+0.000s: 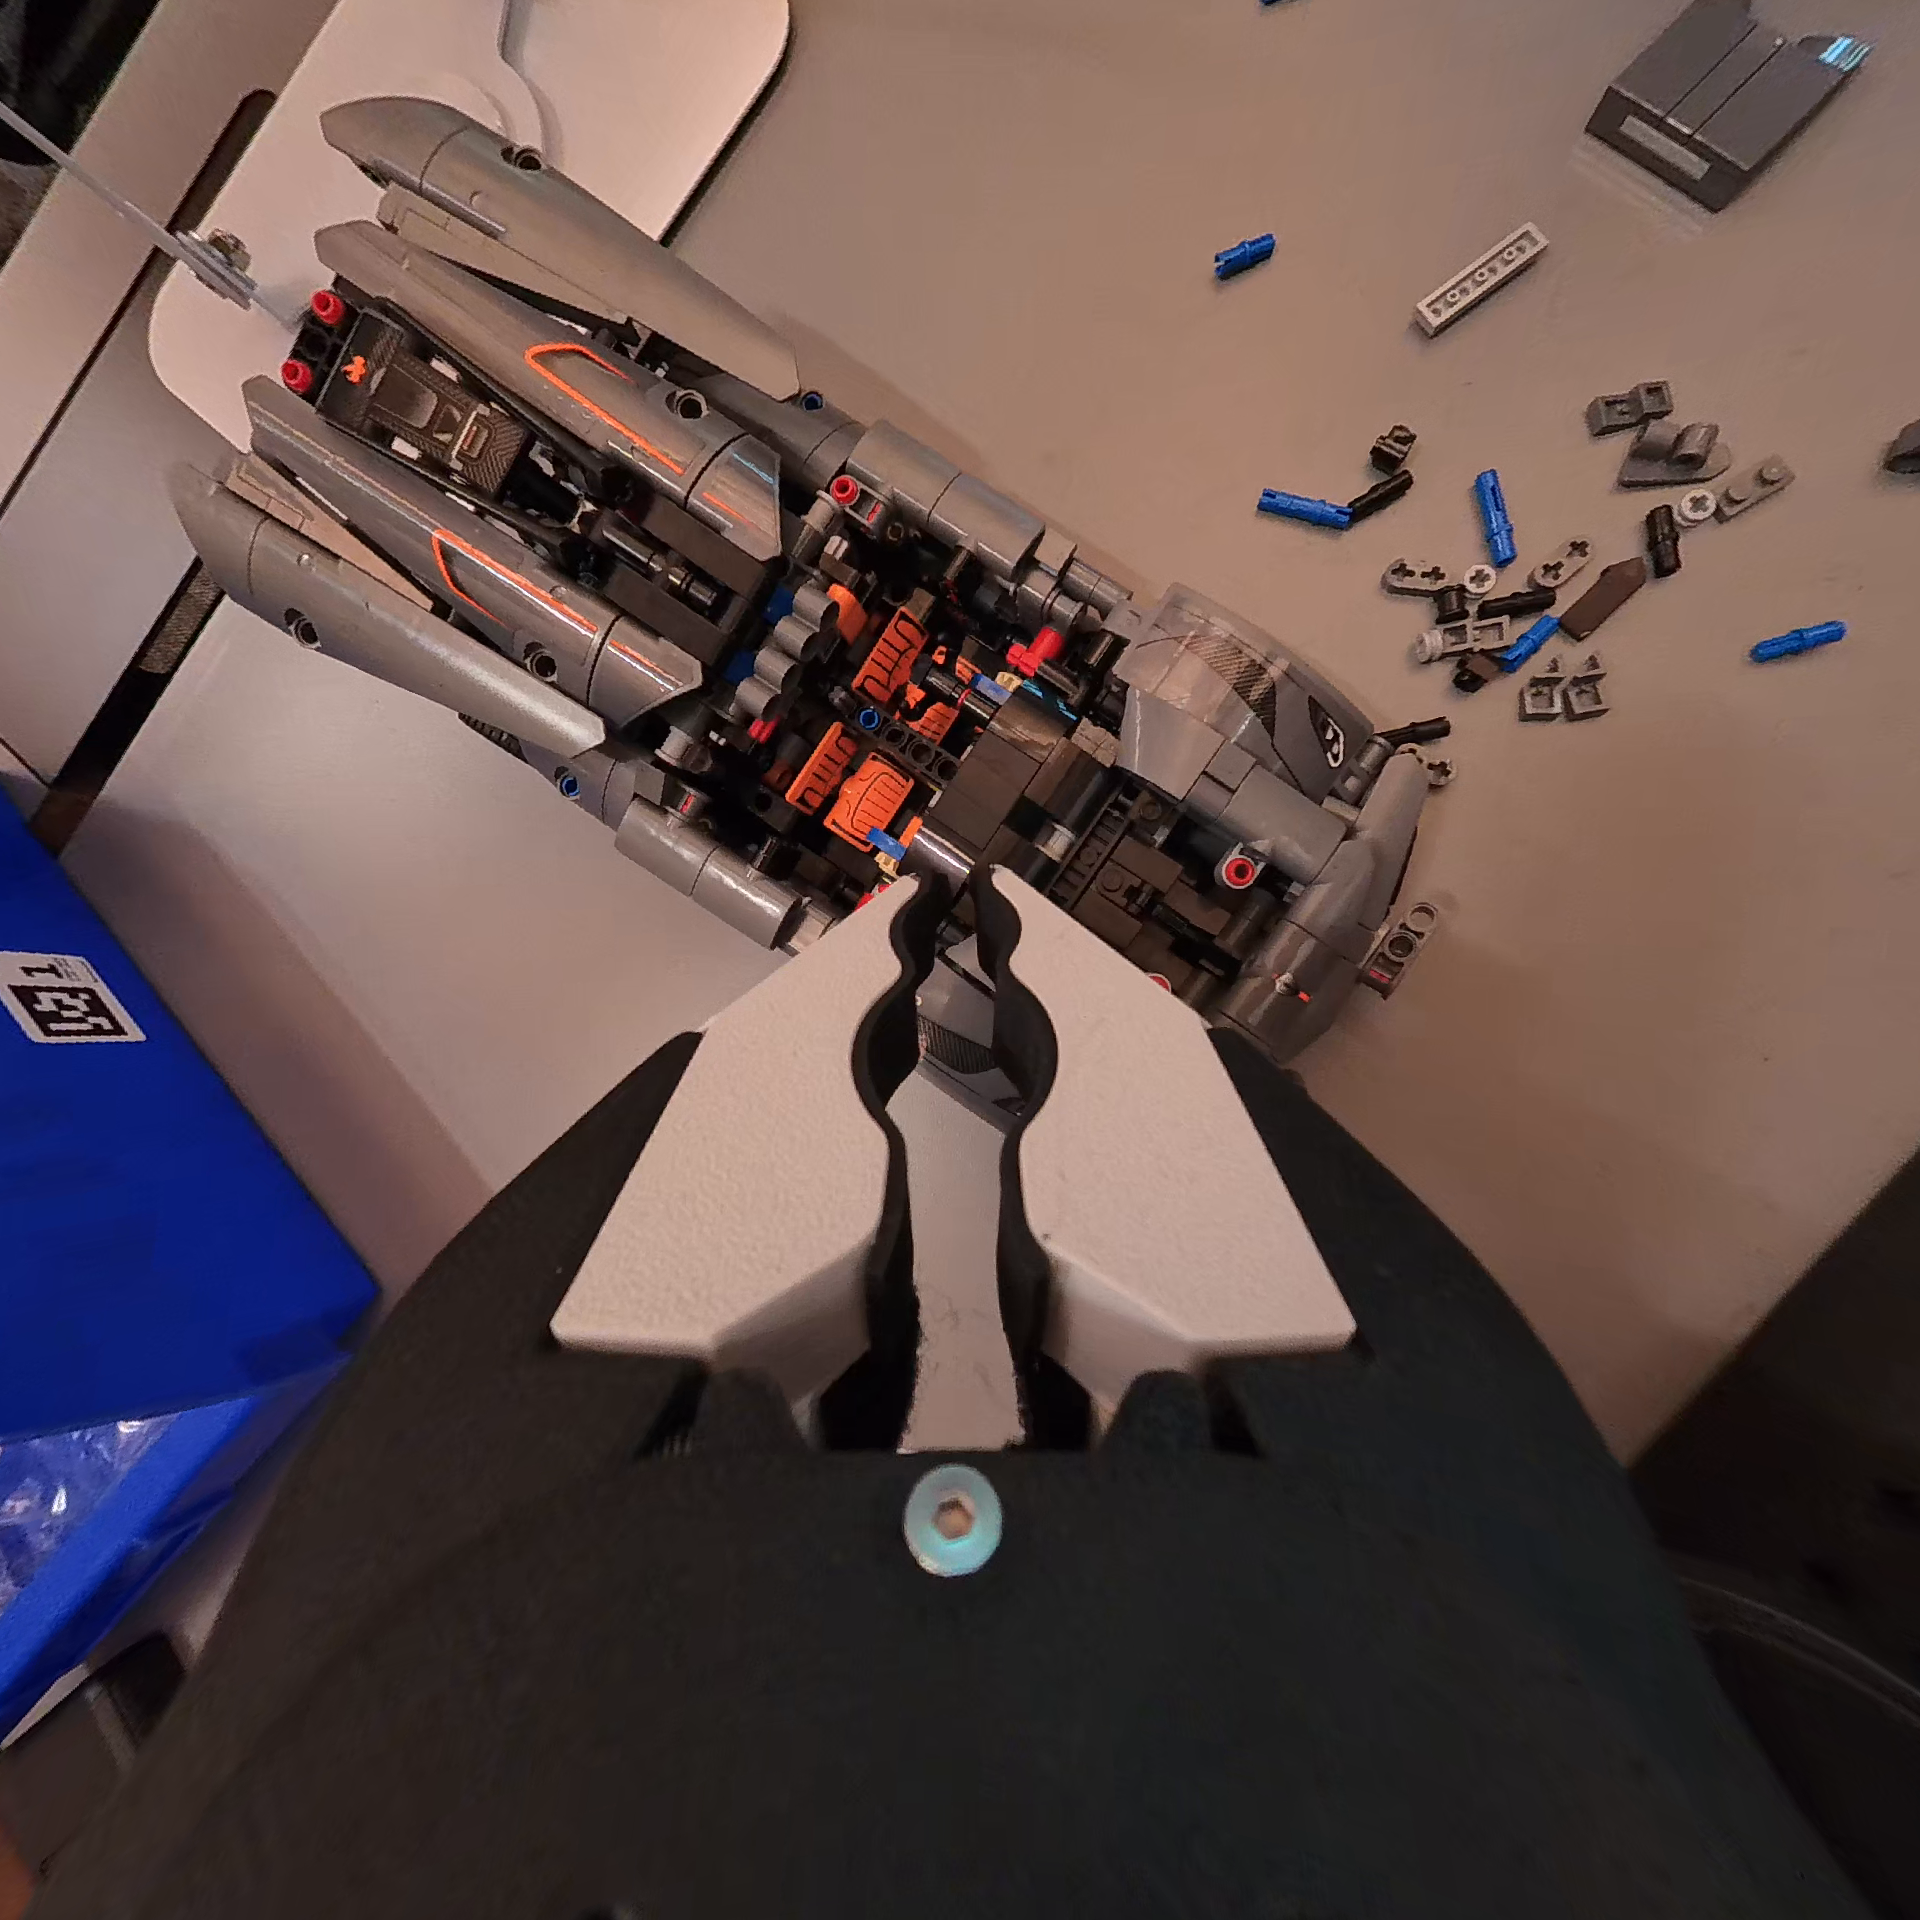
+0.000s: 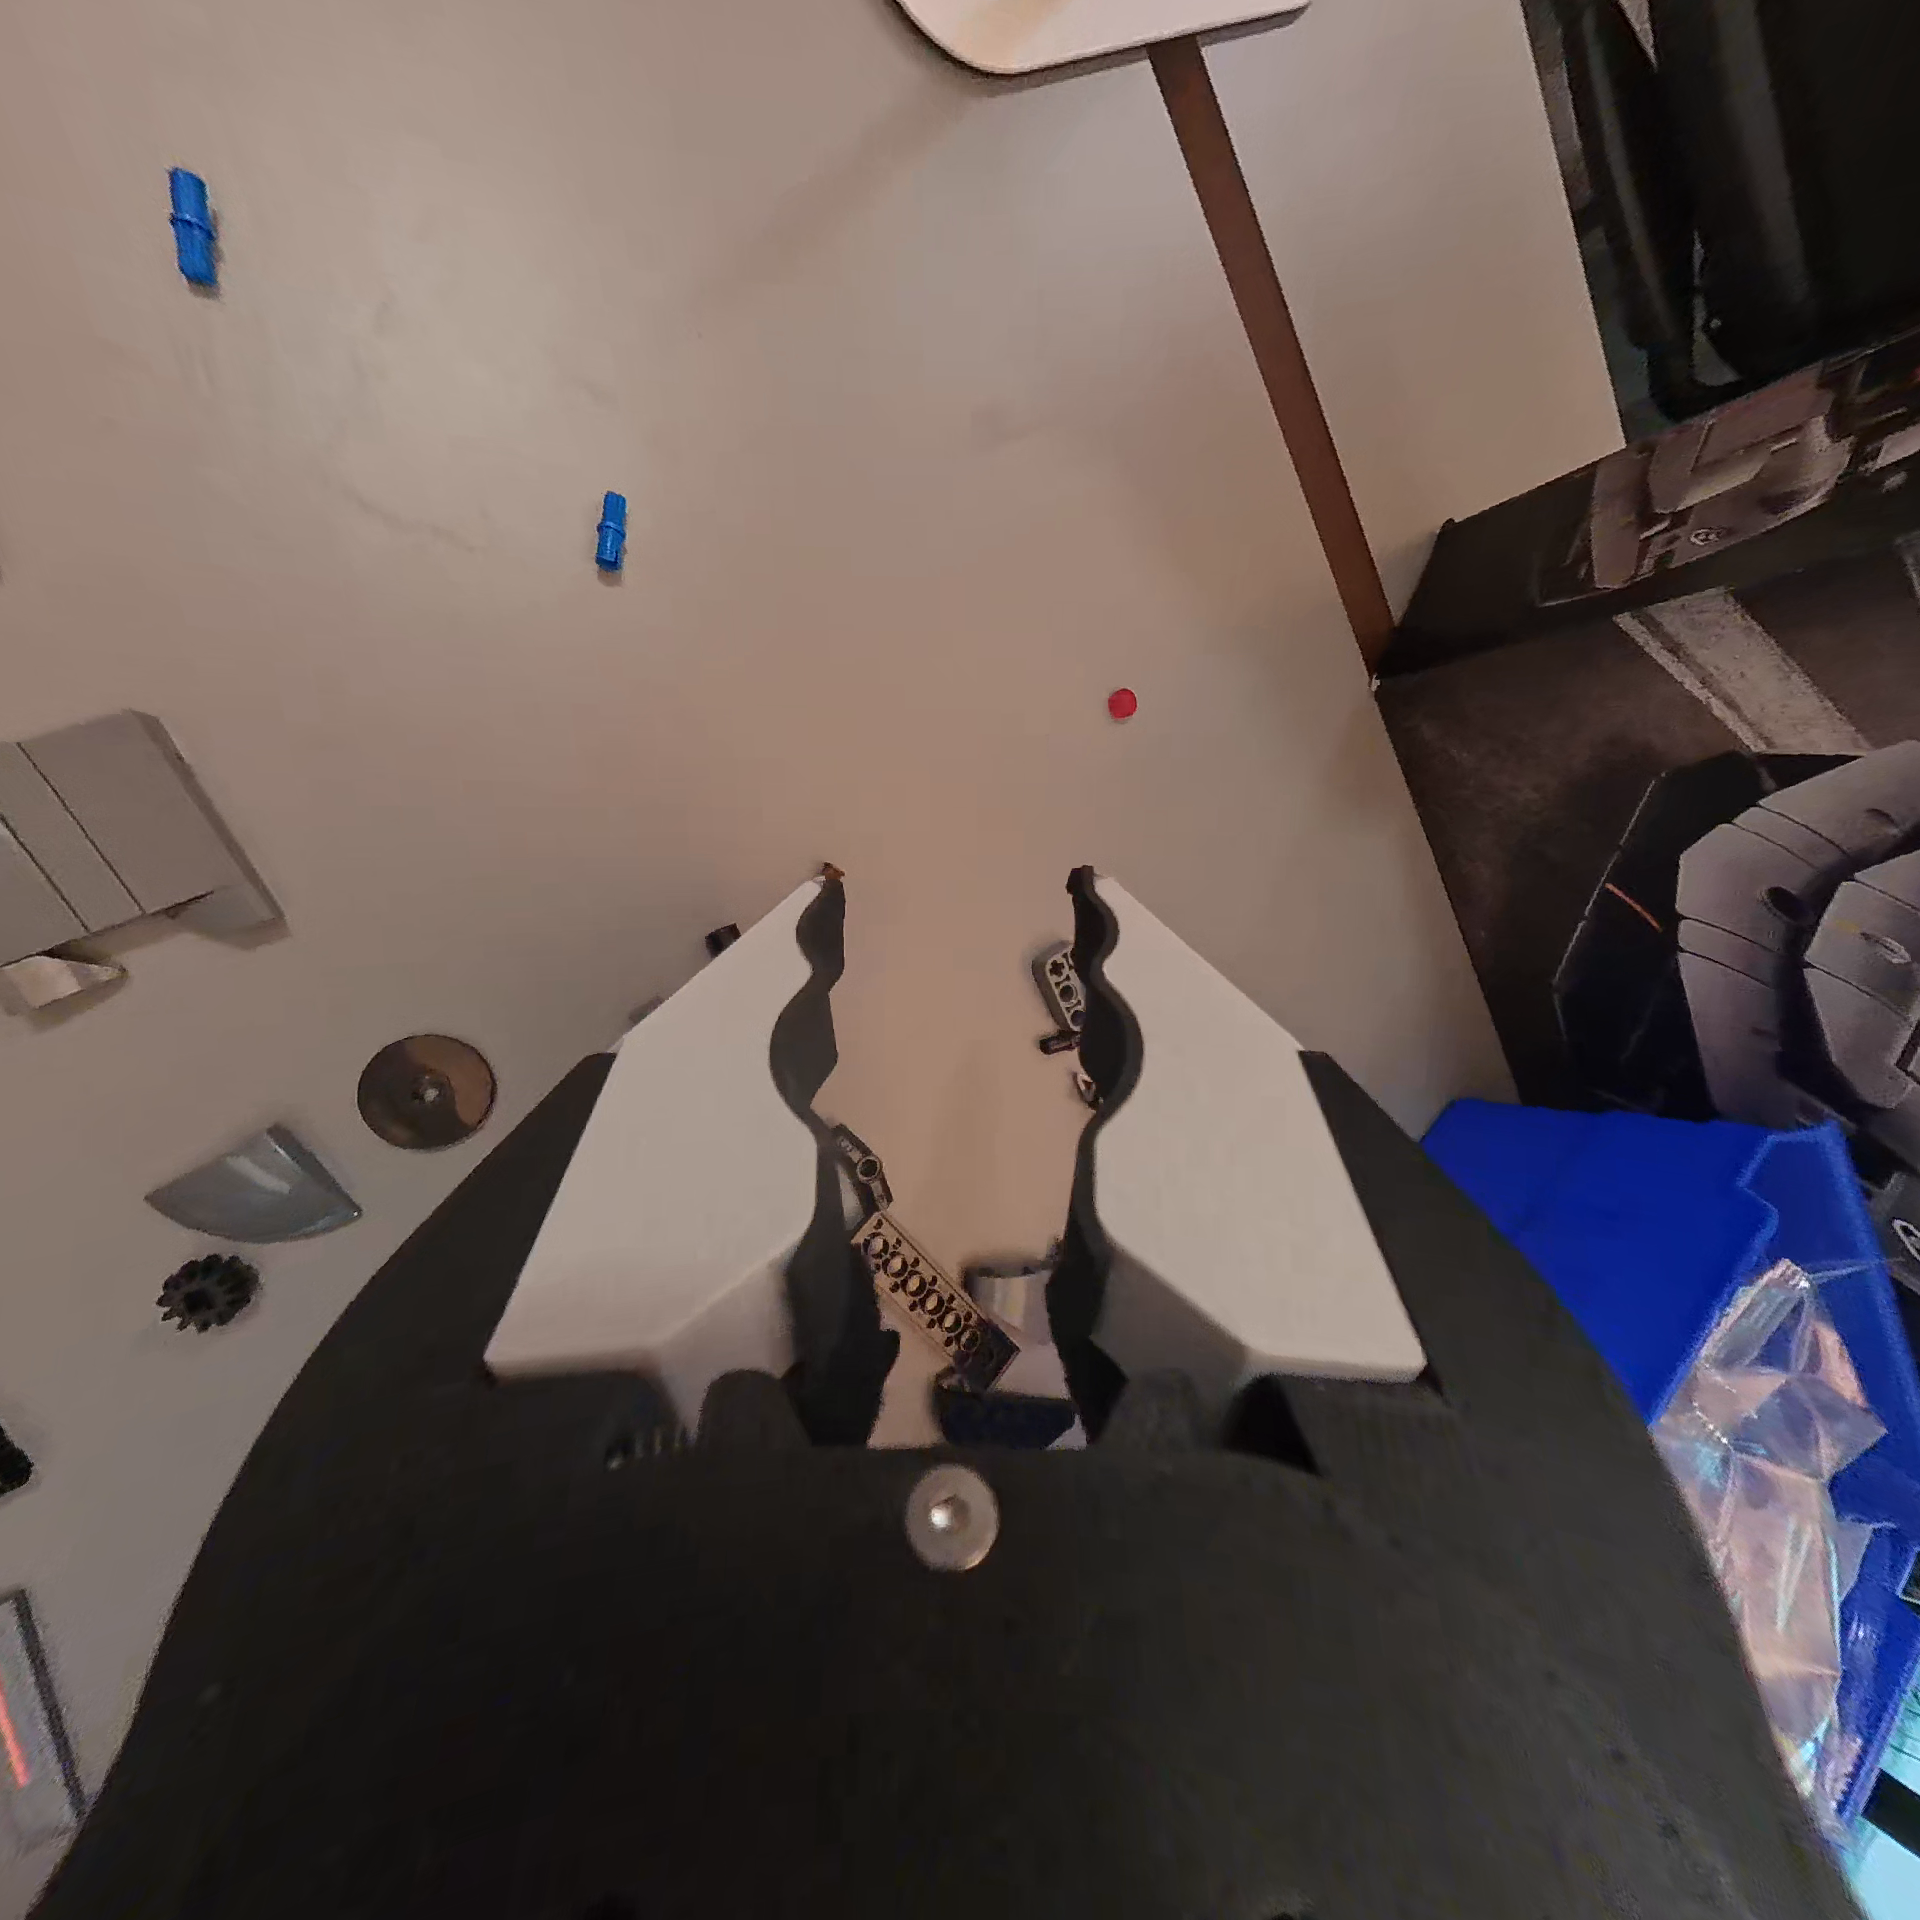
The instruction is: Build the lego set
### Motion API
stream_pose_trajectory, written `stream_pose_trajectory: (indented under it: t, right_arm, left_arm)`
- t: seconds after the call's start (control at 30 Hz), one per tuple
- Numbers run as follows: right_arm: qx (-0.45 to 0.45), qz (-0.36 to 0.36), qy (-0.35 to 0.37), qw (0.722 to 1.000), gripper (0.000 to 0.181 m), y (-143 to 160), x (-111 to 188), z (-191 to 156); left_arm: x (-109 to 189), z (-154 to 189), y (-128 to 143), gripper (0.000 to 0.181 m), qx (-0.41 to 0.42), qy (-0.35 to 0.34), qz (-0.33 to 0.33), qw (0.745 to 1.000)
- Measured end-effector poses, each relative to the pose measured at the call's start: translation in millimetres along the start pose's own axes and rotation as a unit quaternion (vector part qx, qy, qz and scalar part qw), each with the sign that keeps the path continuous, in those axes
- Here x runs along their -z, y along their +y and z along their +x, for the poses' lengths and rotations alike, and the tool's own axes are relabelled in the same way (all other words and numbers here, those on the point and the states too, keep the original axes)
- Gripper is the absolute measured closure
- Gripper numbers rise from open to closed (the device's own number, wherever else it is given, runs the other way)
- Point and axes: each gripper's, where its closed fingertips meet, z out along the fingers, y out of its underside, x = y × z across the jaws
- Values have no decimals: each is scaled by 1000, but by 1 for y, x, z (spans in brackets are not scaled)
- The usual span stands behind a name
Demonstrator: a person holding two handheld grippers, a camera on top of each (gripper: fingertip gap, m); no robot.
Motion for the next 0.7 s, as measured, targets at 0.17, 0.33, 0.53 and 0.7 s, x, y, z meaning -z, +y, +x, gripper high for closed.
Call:
stream_pose_trajectory:
  t: [0.17, 0.33, 0.53, 0.7]
  right_arm:
    - [1, 4, -7, 1000, 144, 0, 2, -1]
    - [22, -10, -23, 999, 152, 4, -3, -10]
    - [35, -25, -27, 999, 162, 9, -4, -13]
    - [23, -22, -24, 999, 165, 10, -2, -7]
  left_arm:
    - [0, 0, 1, 178, 1, 1, 0, 1000]
    - [-1, -1, 2, 178, 0, 1, -3, 1000]
    - [-3, 0, 5, 177, -4, 1, -12, 1000]
    - [-2, -1, 3, 178, -7, -4, -8, 1000]
